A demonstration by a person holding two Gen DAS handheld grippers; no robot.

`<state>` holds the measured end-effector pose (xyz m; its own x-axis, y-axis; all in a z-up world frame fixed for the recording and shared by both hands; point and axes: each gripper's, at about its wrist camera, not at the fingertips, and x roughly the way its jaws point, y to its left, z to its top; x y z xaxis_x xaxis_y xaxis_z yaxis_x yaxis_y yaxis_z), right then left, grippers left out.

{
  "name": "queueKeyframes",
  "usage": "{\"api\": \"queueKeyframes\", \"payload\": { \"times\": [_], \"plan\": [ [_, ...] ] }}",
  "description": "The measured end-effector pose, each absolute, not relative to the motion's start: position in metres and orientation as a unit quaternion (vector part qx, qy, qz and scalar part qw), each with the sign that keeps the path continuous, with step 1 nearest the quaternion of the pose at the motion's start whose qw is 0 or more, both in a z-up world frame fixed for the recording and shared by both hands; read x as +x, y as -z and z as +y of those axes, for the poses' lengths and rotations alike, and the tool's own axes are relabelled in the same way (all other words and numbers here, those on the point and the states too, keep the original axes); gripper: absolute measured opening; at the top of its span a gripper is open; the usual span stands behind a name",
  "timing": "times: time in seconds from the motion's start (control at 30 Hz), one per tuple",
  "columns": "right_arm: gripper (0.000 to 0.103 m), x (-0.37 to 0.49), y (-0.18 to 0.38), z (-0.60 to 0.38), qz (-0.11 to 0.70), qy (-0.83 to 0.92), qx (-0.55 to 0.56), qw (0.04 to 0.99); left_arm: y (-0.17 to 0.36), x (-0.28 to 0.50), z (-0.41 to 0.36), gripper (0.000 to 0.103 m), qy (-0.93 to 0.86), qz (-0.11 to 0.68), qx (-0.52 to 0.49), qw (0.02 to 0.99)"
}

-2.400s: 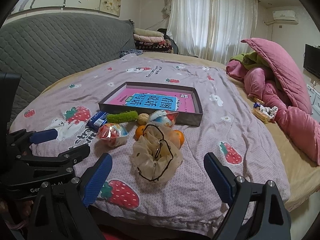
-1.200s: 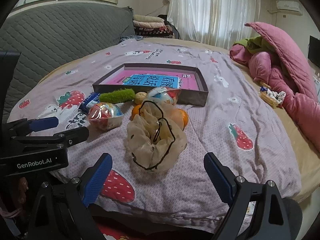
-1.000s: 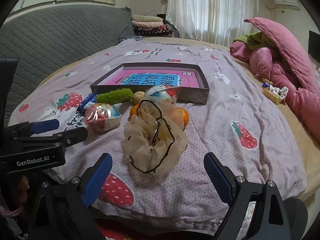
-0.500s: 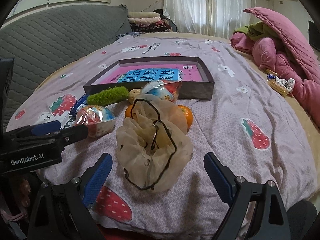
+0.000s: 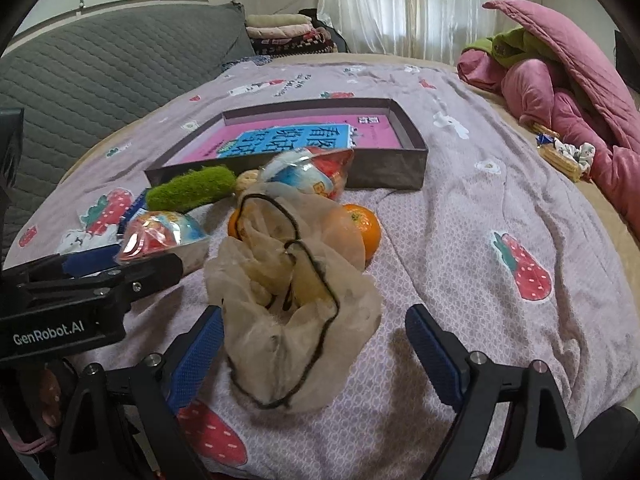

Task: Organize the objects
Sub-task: 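Move left gripper to red wrapped ball while right gripper approaches beige mesh pouch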

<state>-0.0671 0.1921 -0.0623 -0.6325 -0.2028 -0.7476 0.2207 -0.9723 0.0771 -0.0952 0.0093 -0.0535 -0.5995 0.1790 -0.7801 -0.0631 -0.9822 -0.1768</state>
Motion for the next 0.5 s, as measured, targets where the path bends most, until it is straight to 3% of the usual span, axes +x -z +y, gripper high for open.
{"api": "queueKeyframes", "payload": {
  "times": [0.27,0.5],
  "plan": [
    [0.081,-0.07,0.067,0.185,0.013,0.9,0.418,0.124,0.06,-0.105,0.011,0.085,-0.884,-0.073,-0.457,0.067],
    [0.057,-0.072,0.067,0.182,0.016,0.9,0.412,0.141,0.061,-0.111,0.013,0.085,-0.877,-0.089,-0.464,0.09]
  ]
}}
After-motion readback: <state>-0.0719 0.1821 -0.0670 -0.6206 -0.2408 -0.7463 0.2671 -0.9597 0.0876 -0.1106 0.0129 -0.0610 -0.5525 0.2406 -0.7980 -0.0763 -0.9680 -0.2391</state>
